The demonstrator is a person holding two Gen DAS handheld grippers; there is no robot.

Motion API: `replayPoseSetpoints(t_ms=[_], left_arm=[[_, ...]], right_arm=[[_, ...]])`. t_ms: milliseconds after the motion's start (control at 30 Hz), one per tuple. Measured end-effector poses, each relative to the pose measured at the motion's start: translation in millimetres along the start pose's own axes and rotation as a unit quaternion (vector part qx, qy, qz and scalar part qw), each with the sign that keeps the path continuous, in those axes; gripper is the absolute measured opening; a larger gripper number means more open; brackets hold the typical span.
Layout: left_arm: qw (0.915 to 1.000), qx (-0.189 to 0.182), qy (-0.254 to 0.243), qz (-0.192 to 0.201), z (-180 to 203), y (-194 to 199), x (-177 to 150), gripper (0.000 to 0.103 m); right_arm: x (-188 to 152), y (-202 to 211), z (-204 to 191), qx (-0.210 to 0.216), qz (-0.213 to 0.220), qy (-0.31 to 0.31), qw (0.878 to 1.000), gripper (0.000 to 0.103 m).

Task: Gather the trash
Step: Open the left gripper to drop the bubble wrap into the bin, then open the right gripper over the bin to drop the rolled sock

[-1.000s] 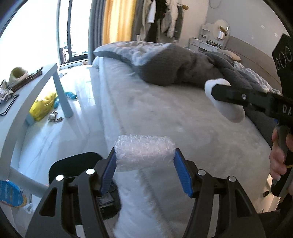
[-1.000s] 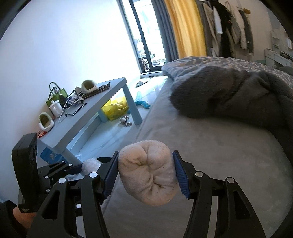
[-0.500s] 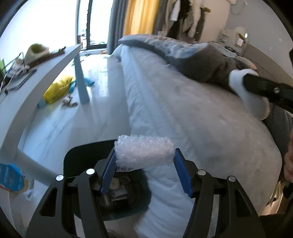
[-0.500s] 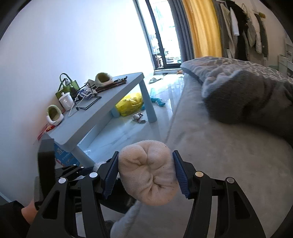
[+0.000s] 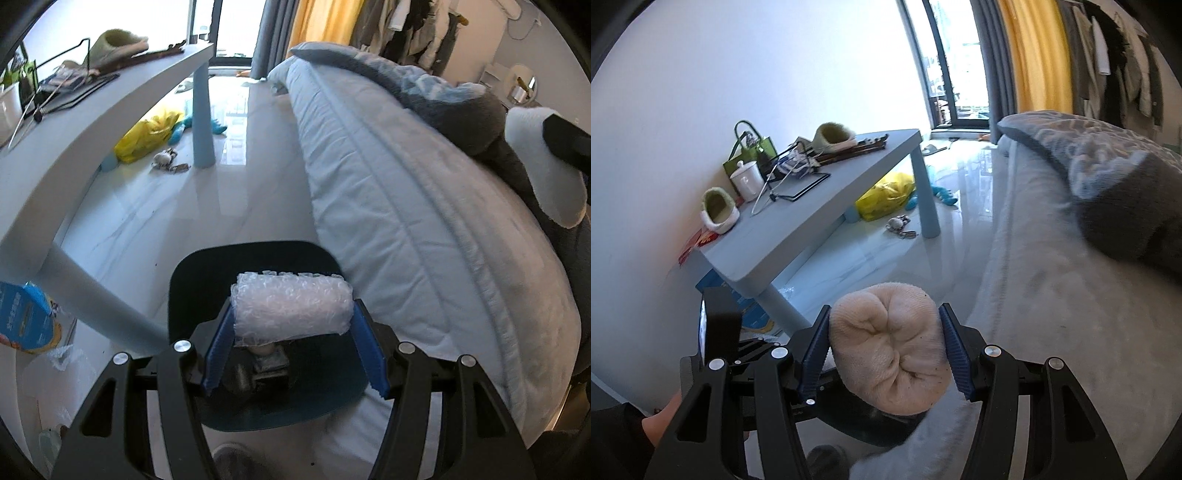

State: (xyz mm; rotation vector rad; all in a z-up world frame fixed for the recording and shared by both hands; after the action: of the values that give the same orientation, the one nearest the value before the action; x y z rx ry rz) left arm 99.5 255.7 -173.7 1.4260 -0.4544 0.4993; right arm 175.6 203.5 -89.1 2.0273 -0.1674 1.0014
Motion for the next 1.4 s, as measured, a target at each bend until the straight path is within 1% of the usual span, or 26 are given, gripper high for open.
replayPoseSetpoints(t_ms=[167,433,600,733,800,1033,1100,1300,1400], left_arm=[[0.9998,-0.001,0.014,-0.014,-18,-6,-12,0.064],[0.9991,-0.013,0.029,-0.028,-35,-12,-26,0.065],[0.9988,-0.024,0.030,-0.028,-40,-11,-29,0.072],[0.9988,-0.025,0.034,-0.026,-47,-8,-31,0.073],[0.9988,-0.024,0.036,-0.021,-52,-4,-31,0.073],[0.9986,-0.011,0.049,0.016,-69,26,-20,0.071],[0.9987,-0.003,0.042,0.027,-71,36,-17,0.070],[0.9975,0.005,0.047,0.051,-78,56,-7,0.062],[0.9968,0.005,0.046,0.066,-79,67,-1,0.060]], right_arm=[[-5,-19,-21,0.009,-0.014,0.014,1.000,0.058],[-9,-40,-32,0.010,-0.026,0.016,0.999,0.058],[-11,-55,-38,0.009,-0.034,0.019,0.999,0.058],[-17,-68,-41,0.004,-0.044,0.018,0.999,0.058],[-19,-74,-39,-0.001,-0.051,0.019,0.999,0.058],[-32,-99,-33,-0.025,-0.077,0.018,0.997,0.058],[-37,-105,-30,-0.032,-0.085,0.017,0.996,0.058],[-50,-127,-25,-0.049,-0.110,0.014,0.993,0.058],[-59,-139,-24,-0.057,-0.126,0.016,0.990,0.058]])
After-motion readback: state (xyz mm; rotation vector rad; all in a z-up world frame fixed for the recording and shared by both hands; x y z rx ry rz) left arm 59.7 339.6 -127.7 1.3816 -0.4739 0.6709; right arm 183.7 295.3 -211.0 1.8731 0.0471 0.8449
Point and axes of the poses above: each gripper's, at about its wrist camera, not at the fingertips, and y roughly against the way its jaws point, z to its right, x to its top, the point moved 8 cm from there along -y, roughly the way its jaws point, and after that the axes turned 10 degrees about -y, right-handed, at the moved point
